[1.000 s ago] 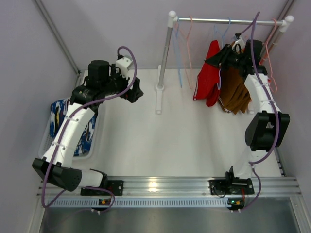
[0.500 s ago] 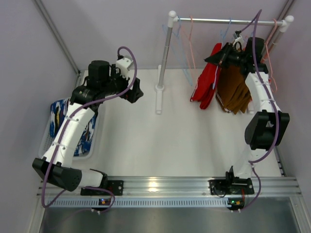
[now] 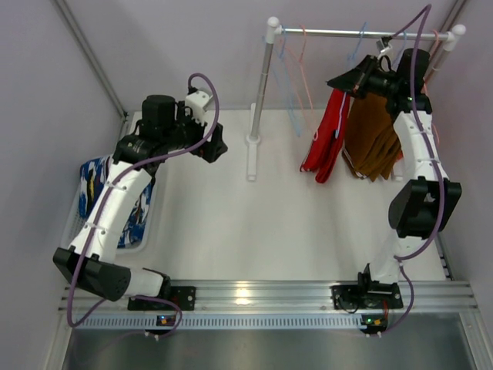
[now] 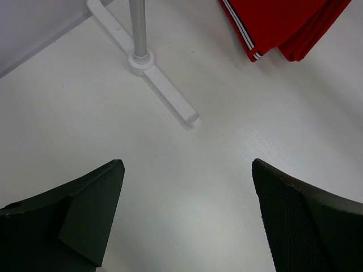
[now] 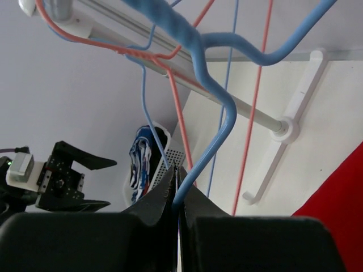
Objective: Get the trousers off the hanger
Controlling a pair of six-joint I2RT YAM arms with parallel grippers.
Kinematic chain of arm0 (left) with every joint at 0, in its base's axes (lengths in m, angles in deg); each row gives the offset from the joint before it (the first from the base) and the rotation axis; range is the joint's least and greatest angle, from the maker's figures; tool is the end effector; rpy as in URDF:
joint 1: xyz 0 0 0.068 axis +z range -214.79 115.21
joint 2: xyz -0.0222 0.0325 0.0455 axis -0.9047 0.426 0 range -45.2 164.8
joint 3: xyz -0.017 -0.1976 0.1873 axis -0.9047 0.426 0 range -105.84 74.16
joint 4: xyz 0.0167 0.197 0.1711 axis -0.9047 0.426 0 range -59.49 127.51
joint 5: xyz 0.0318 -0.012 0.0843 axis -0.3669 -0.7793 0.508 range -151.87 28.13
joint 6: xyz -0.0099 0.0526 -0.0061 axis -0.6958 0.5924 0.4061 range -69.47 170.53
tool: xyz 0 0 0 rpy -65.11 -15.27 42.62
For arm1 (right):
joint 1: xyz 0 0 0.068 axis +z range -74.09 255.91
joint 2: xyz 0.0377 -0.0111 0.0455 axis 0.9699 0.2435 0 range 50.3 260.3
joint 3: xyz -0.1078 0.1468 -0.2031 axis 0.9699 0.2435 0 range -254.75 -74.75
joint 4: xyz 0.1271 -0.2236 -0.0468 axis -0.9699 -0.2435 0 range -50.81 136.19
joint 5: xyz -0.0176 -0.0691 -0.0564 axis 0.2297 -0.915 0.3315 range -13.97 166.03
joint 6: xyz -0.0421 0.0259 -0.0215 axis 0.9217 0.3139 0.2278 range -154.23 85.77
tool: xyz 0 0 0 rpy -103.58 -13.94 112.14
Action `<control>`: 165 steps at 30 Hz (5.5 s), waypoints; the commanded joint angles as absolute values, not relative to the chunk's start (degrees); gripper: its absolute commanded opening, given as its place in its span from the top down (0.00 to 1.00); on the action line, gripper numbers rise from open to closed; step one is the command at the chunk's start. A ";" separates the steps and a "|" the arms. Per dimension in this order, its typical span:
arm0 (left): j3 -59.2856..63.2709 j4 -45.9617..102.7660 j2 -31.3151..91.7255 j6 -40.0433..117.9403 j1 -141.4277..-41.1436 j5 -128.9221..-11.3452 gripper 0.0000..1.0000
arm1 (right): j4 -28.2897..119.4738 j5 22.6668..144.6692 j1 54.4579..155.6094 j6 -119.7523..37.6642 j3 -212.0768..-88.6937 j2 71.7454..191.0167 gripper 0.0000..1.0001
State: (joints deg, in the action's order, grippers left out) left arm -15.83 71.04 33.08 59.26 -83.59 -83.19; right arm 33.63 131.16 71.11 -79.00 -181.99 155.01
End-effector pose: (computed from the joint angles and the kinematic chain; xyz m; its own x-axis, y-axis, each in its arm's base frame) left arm 0.2684 -0.1050 0.4288 -0.3597 0.2720 -0.8925 0.6641 0.7466 -0.0401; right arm 0.4230 -0.0062 0.4231 -0.6565 0.4592 -0.5985 -0.4155 0.4421 0.7949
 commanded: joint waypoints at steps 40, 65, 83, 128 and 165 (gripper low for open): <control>9.20 25.79 16.40 69.33 -108.17 -62.59 0.01 | 60.78 131.40 70.02 -95.49 -158.16 116.14 1.00; 7.46 -18.26 40.49 63.98 -135.19 -44.12 0.26 | 66.05 127.79 70.46 -105.68 -157.89 112.43 1.00; -1.59 -22.58 52.09 64.15 -134.14 -39.37 0.35 | 66.93 129.64 72.04 -107.18 -161.85 115.08 1.00; -4.49 -16.60 39.52 73.82 -130.53 -50.44 1.00 | 38.23 131.84 54.46 -83.29 -152.97 116.92 1.00; -53.72 -4.65 53.06 86.29 -130.62 -53.45 1.00 | 18.23 125.94 56.13 -53.65 -144.88 111.03 1.00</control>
State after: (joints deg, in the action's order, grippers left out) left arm -51.40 2.96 55.37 80.59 -130.56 -54.78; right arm 13.76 122.88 55.98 -53.10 -143.76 113.63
